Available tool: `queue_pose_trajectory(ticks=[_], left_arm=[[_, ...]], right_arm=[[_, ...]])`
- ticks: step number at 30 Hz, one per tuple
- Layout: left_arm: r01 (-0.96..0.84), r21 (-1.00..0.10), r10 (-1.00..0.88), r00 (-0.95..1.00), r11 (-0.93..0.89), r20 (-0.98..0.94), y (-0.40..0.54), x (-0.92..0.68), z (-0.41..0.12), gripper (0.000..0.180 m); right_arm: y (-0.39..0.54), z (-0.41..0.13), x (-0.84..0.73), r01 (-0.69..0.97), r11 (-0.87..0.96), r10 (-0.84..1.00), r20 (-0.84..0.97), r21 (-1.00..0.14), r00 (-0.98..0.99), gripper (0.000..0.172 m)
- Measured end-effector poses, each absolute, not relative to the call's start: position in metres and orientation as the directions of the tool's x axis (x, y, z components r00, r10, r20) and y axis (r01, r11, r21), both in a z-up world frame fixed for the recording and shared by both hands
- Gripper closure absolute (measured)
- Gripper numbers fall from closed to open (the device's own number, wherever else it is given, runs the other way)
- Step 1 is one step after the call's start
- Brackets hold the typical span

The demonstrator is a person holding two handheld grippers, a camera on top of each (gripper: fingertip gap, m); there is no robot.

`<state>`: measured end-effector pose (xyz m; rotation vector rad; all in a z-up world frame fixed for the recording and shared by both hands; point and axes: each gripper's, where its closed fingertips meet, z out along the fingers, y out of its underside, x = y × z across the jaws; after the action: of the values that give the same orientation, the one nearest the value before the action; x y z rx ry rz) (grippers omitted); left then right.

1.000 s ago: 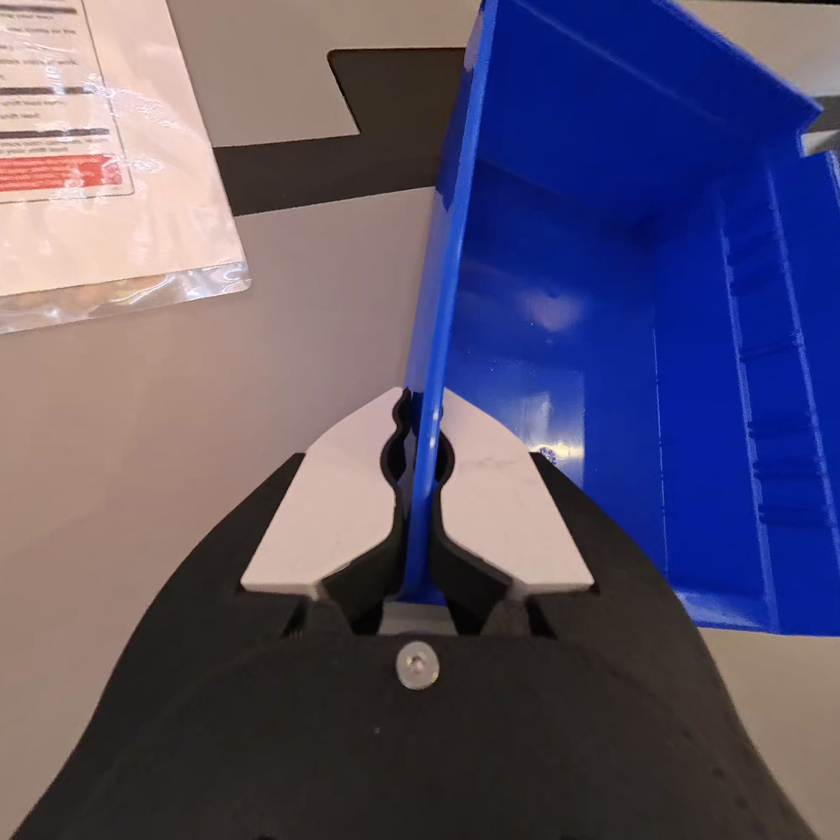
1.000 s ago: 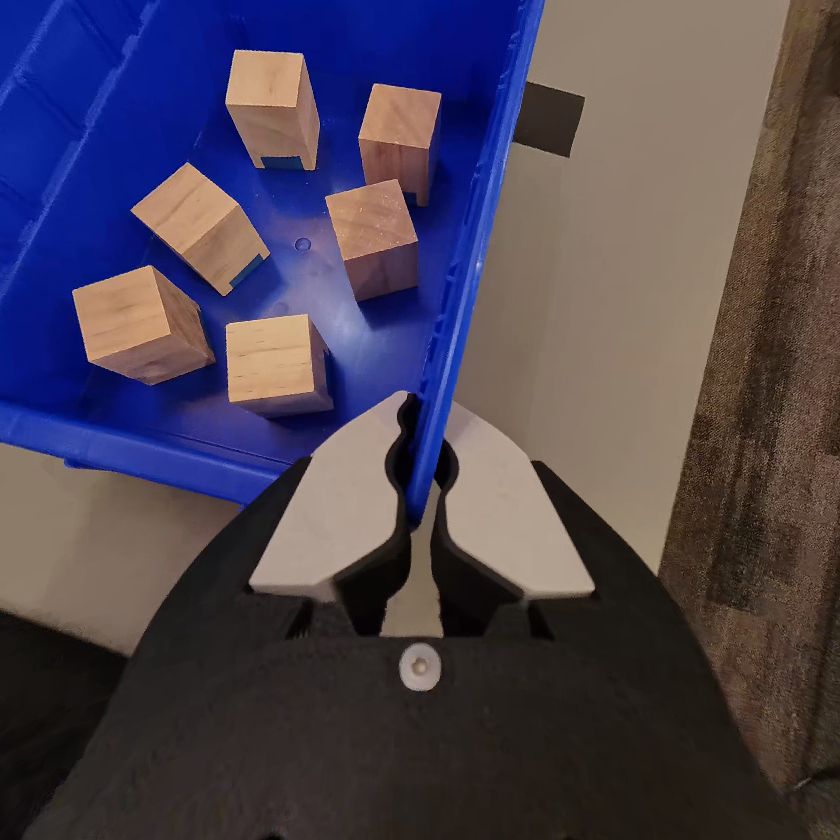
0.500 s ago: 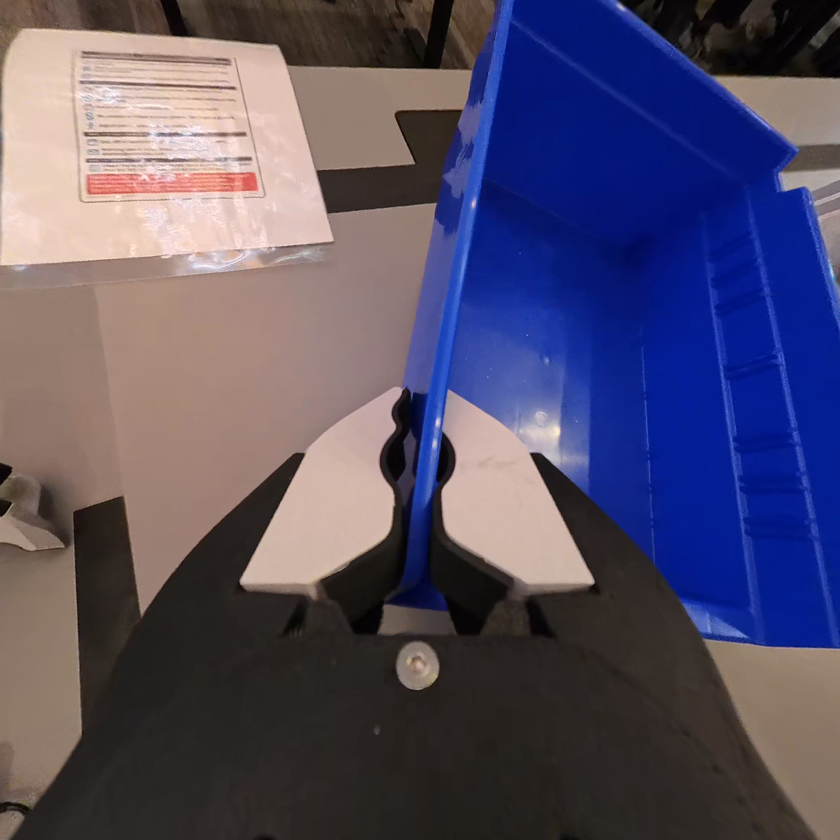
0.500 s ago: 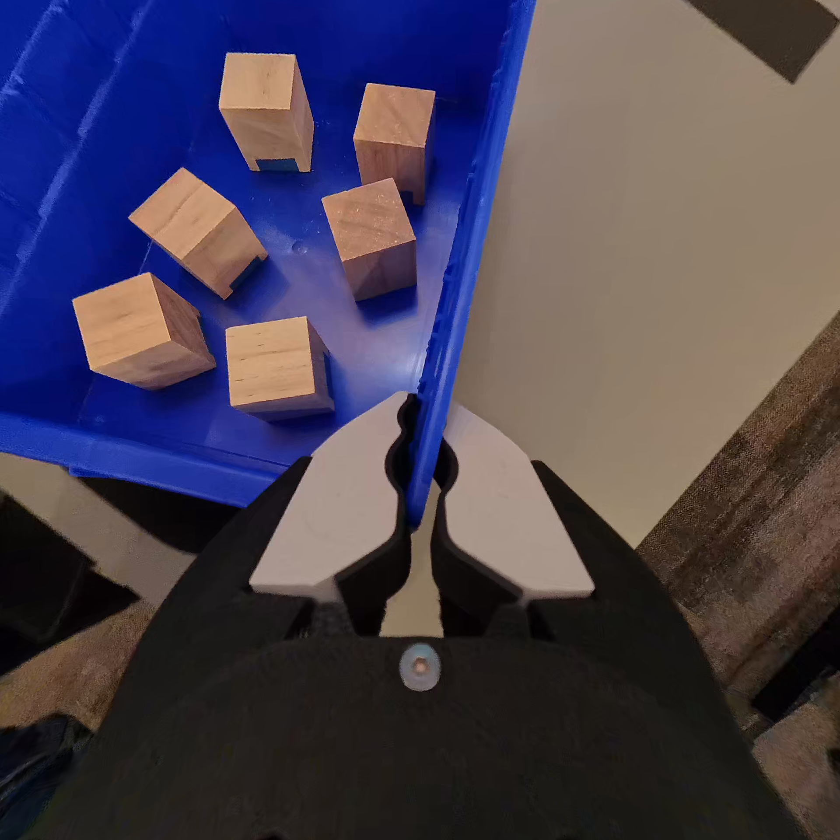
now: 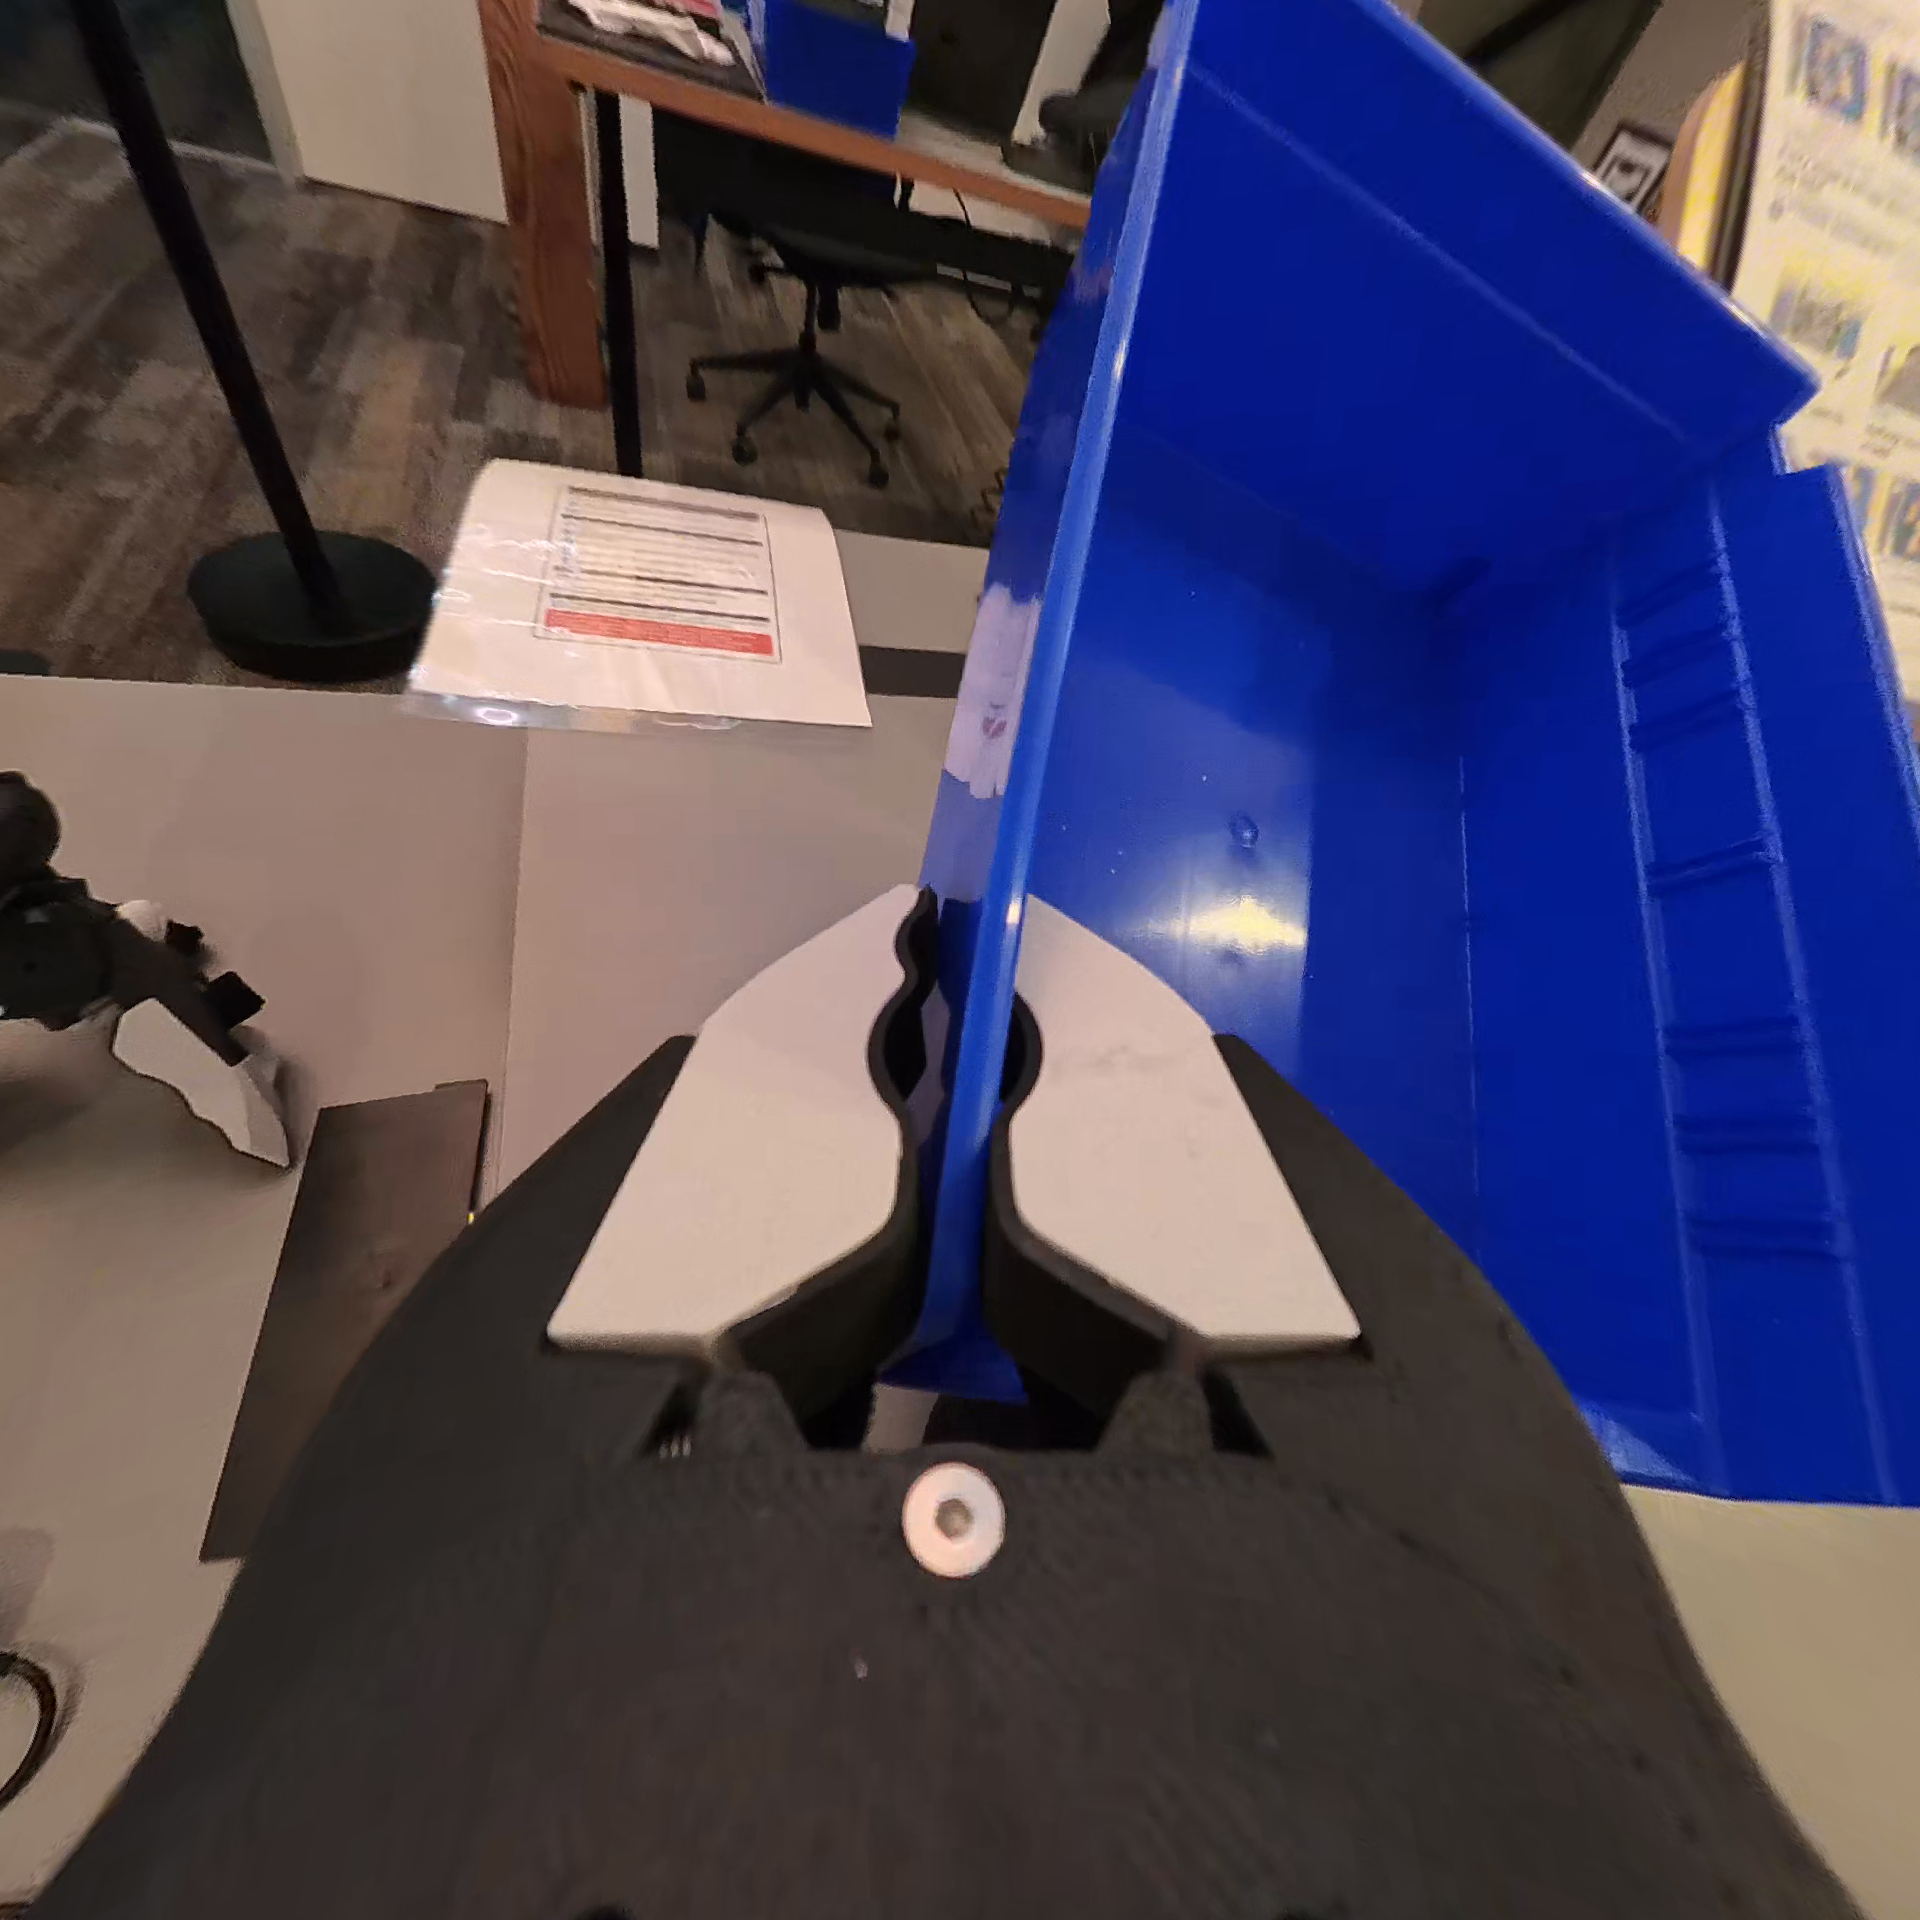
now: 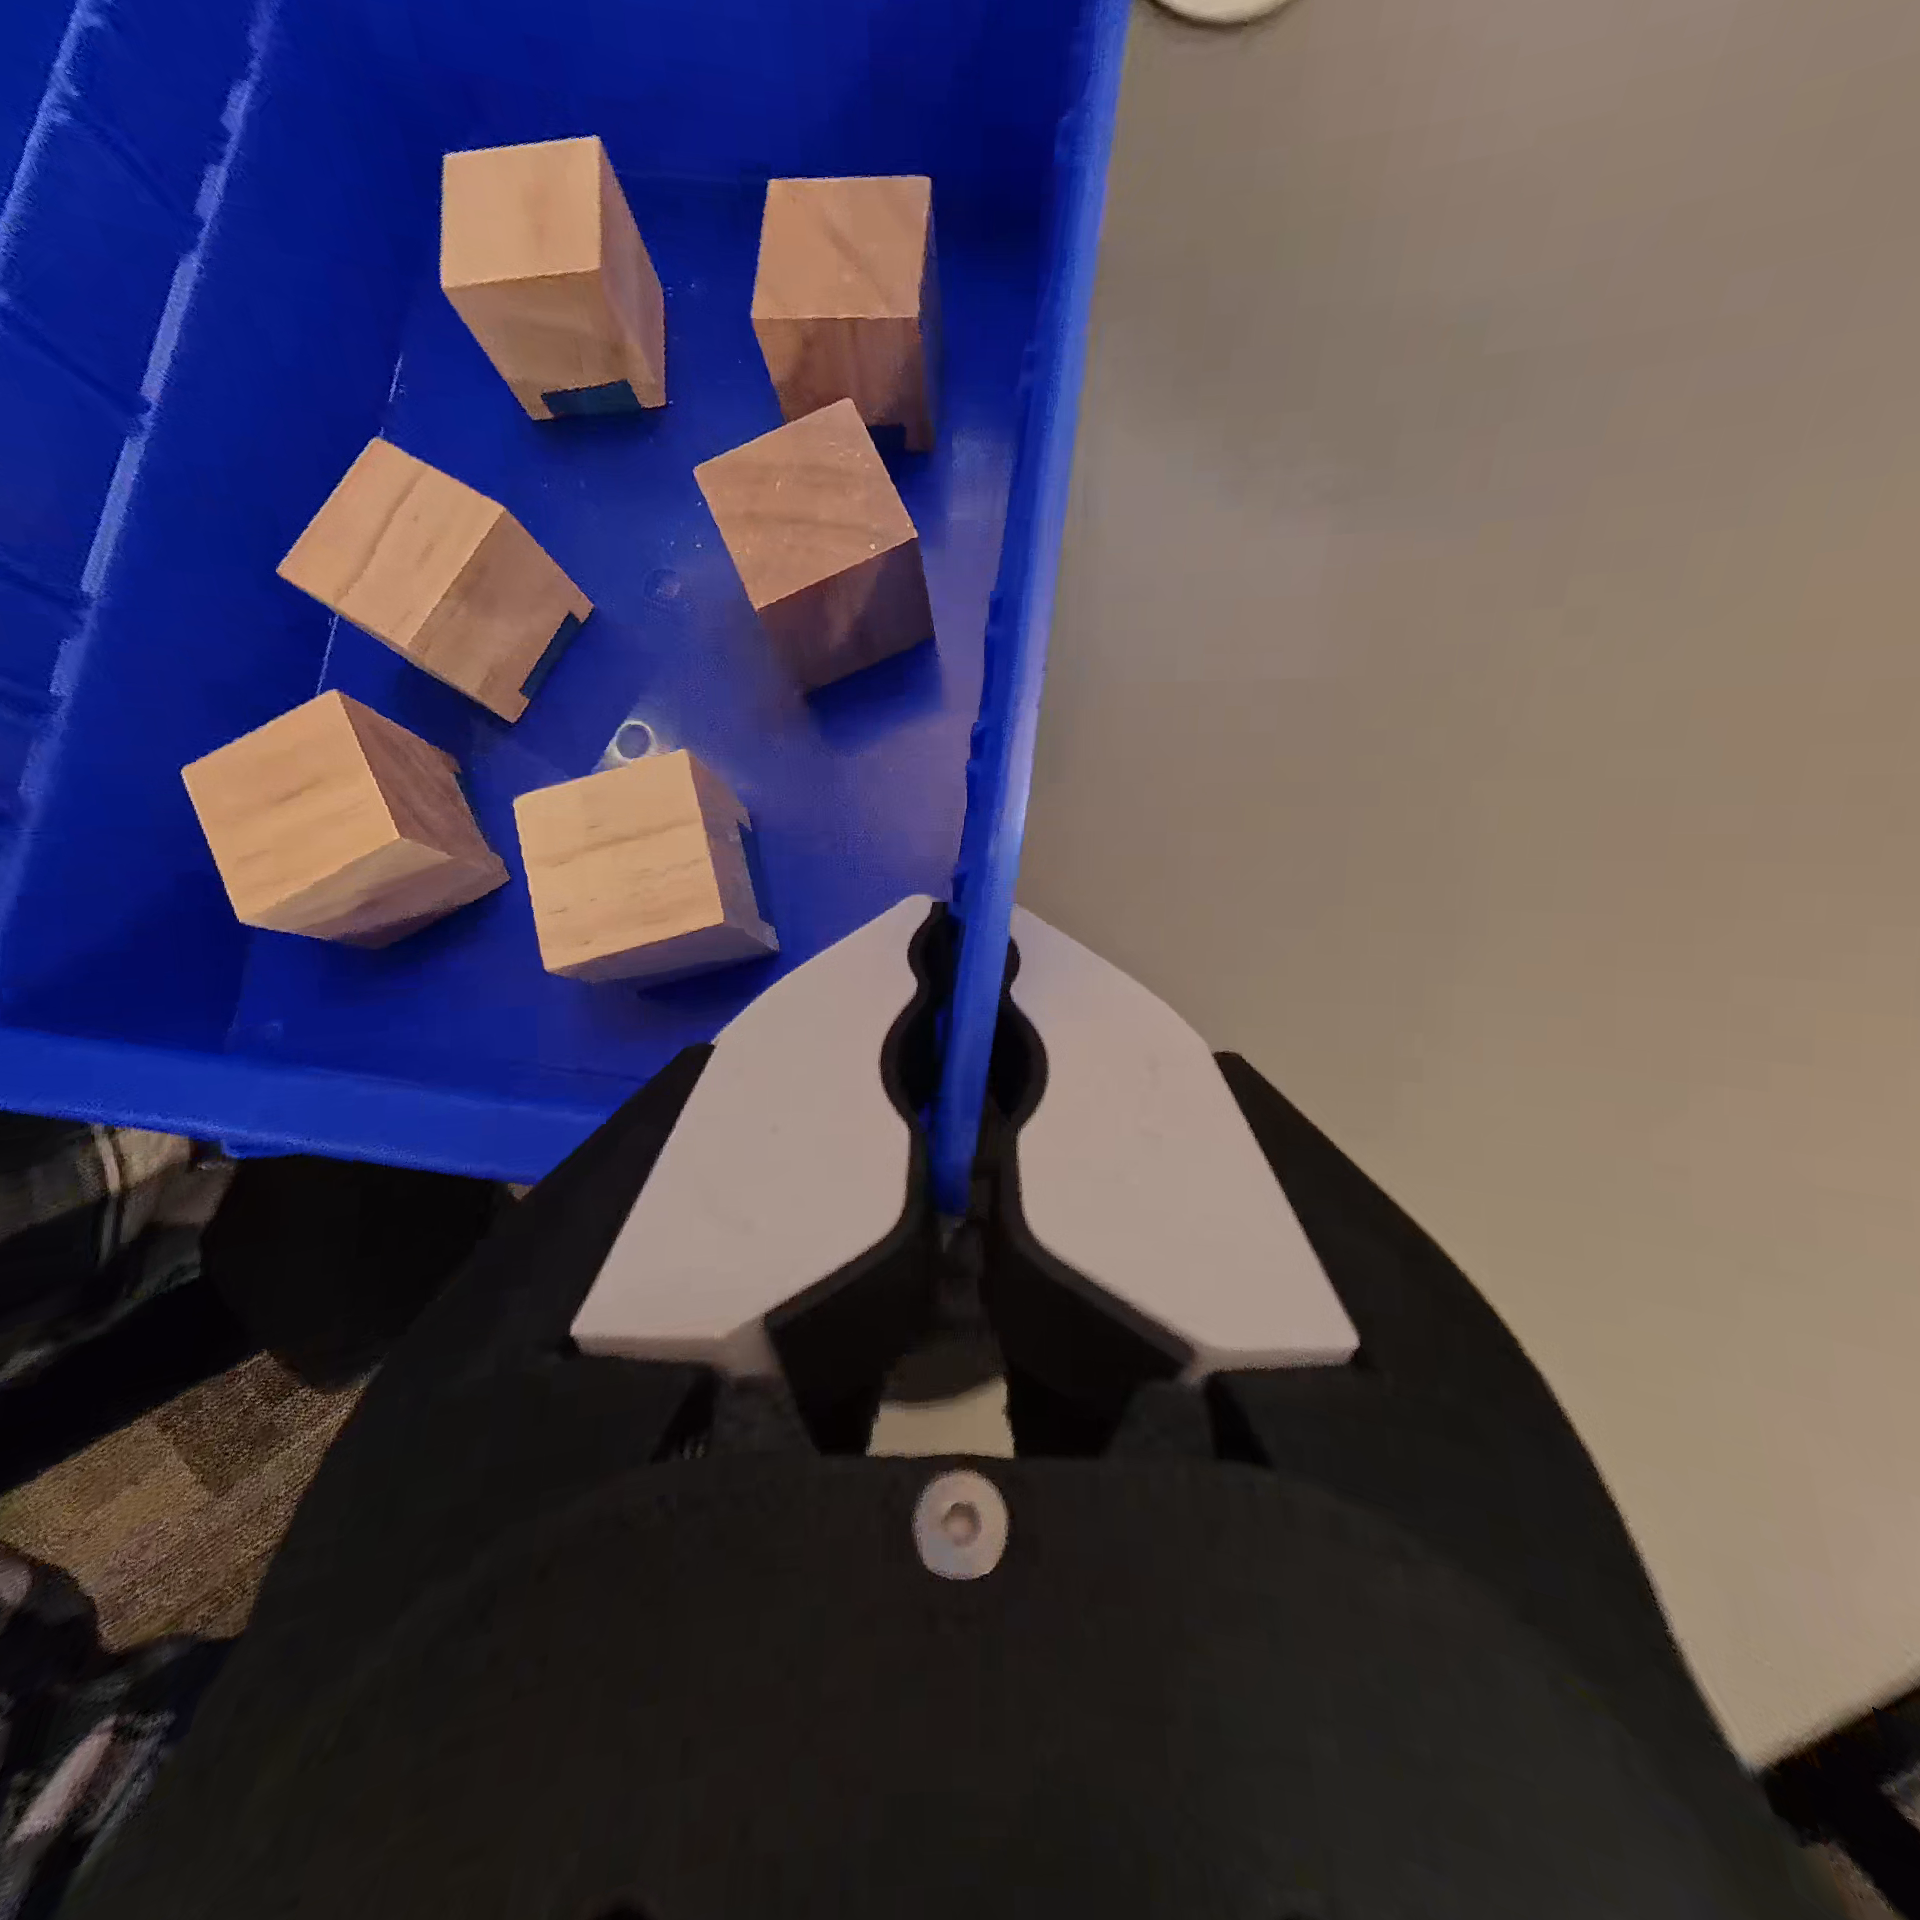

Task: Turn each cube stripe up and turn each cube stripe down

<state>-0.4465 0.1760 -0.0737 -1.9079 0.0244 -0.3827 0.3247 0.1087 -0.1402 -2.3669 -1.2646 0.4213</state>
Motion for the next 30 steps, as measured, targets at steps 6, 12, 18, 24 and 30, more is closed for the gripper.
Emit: queue_pose_trajectory(ticks=[6,12,18,24,30], left_arm=[[0.193,-0.928,-0.201,0.943,-0.32,0.266,0.151,-0.457,-0.068,0.174],[0.195,-0.937,-0.17,0.953,-0.291,0.251,0.128,-0.473,-0.07,0.173],[0.226,-0.941,-0.178,0.945,-0.252,0.275,0.113,-0.483,-0.07,0.173],[0.223,-0.95,-0.176,0.949,-0.218,0.263,0.095,-0.486,-0.061,0.173],[0.236,-0.955,-0.17,0.949,-0.182,0.267,0.086,-0.483,-0.053,0.173]], right_arm=[[0.108,-0.163,0.228,0.725,-0.425,0.891,-0.109,-0.542,0.44,0.166],[0.115,-0.189,0.153,0.728,-0.383,0.908,-0.088,-0.568,0.41,0.166],[0.122,-0.178,0.127,0.729,-0.255,0.942,0.007,-0.635,0.336,0.106],[0.07,-0.118,0.138,0.749,0.318,0.919,0.384,-0.582,-0.092,0.111],[0.009,-0.184,0.125,0.755,0.57,0.82,0.277,-0.322,-0.501,0.116]])
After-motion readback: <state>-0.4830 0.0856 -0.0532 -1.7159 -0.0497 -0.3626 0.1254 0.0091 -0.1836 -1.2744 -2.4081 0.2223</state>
